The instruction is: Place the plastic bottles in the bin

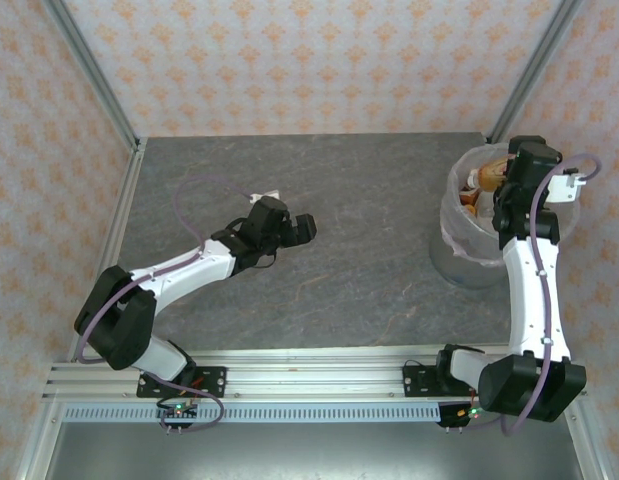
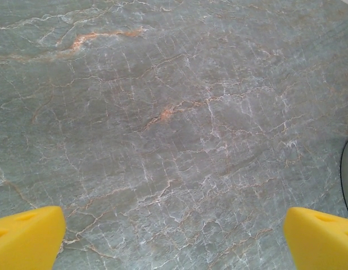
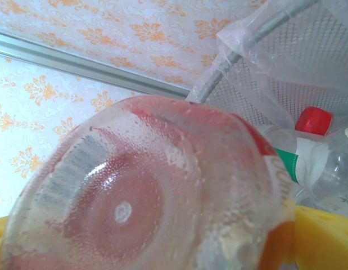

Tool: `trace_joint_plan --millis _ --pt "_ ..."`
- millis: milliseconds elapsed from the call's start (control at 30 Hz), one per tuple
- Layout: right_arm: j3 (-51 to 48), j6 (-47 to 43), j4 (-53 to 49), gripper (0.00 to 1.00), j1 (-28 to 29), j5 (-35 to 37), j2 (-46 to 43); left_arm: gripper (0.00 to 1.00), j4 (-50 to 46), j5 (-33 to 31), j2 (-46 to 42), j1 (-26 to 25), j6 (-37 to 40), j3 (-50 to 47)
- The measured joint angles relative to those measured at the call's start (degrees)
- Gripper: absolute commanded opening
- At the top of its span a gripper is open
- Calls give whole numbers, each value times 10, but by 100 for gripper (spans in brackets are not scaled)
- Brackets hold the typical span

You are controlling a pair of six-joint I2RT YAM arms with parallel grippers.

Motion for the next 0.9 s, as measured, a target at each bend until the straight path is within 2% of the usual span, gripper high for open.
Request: trace_joint_plan --millis 167,333,633,767,900 --pt "0 2 -14 99 0 26 -12 100 0 -2 -5 0 0 0" --pt "0 -46 -26 99 -2 110 -42 100 0 -2 -6 0 0 0" --pt "27 -260 -22 99 -3 206 -17 100 0 -2 -9 0 0 -2" --pt "37 -386 -15 99 4 210 -12 100 -1 -12 -28 2 0 -10" --pt "52 -501 -7 99 51 204 -14 100 -1 -27 -46 8 3 -10"
